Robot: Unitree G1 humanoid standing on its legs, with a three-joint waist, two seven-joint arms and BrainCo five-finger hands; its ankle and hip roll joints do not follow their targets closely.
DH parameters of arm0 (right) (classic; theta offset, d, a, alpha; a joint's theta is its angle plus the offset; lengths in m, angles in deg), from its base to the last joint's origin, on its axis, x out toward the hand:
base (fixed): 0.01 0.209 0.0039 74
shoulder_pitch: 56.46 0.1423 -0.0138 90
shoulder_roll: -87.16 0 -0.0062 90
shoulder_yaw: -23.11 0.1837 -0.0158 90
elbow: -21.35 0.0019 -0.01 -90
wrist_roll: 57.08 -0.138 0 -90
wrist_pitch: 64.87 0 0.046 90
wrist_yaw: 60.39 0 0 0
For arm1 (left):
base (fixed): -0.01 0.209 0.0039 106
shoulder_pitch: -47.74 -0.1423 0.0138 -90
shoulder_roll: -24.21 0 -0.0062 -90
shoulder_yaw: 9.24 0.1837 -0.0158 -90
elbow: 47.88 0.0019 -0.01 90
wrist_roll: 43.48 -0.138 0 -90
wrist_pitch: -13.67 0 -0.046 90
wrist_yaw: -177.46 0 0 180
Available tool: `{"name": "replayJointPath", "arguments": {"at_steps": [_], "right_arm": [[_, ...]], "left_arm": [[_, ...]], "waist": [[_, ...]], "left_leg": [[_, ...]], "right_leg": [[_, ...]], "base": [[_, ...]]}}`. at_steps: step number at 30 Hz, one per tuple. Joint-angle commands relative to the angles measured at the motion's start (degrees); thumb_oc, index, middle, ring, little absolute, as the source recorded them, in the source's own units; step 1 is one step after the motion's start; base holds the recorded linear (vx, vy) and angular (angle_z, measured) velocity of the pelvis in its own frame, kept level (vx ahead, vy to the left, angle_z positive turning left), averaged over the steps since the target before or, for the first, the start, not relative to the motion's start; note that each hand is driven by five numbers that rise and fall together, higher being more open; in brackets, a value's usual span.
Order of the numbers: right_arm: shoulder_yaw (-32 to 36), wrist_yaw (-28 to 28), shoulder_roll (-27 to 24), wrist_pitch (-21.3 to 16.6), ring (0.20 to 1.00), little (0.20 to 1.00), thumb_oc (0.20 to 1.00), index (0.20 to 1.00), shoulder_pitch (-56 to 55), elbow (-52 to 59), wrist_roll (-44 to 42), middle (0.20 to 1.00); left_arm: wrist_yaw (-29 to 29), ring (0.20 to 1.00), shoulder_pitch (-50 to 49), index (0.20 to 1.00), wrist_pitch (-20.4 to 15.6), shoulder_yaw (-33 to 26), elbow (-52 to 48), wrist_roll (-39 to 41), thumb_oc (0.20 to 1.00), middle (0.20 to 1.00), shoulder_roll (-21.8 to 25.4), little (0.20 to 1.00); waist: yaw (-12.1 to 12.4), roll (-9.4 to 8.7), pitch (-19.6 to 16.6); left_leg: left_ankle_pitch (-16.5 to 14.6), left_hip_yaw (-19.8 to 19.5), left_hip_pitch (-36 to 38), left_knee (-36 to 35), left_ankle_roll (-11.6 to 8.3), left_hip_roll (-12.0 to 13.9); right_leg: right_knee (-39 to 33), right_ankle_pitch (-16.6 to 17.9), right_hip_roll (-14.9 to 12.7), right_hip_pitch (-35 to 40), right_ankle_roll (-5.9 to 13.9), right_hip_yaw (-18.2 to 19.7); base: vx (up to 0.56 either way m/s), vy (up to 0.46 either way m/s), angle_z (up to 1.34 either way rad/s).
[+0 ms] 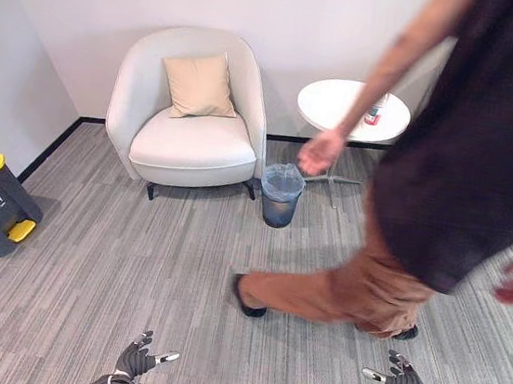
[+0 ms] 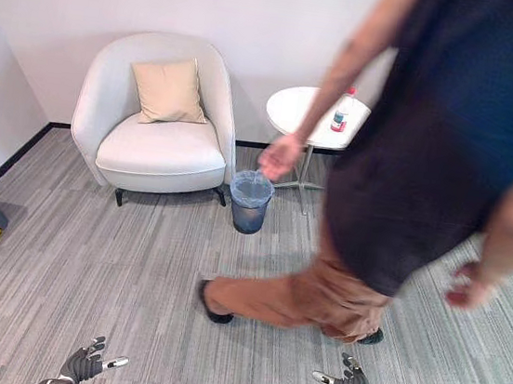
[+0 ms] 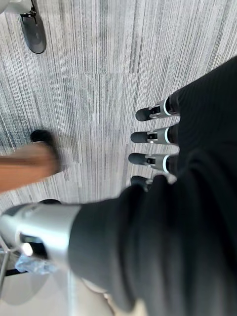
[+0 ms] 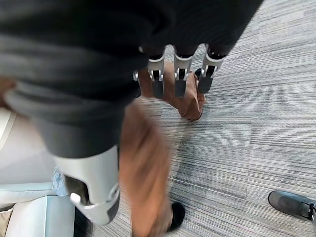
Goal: Gather garbage on tea table into small bin, then transfer packed bag to large trash can.
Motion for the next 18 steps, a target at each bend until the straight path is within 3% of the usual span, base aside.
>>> {"name": "replayJointPath", "arguments": {"at_steps": [1,18], "right_arm": [[1.55,-1.16,0.28,-1.36,1.000,1.000,1.000,1.000,3.05,-2.74,-2.40,1.000],[4.10,-2.63,-0.65,-0.09,1.000,1.000,1.000,1.000,5.71,-4.47,-4.01,1.000]], "left_arm": [[-0.59,1.000,3.20,1.000,-1.35,0.03,0.22,1.26,1.000,1.000,1.15,1.000],[-1.37,1.000,3.54,1.000,-1.41,-2.43,-0.64,3.68,1.000,1.000,2.84,1.000]], "waist": [[0.20,-1.88,-0.60],[0.82,-2.25,1.44]], "left_leg": [[-6.17,-0.41,0.20,1.53,-2.71,0.34],[-9.48,0.97,-6.30,9.05,-1.12,-1.16]], "right_leg": [[1.70,-6.98,-2.29,0.68,3.91,-0.91],[6.72,-7.32,-3.70,-4.81,5.21,1.02]], "base": [[0.00,0.000,0.00],[0.01,0.046,-0.06]]}}
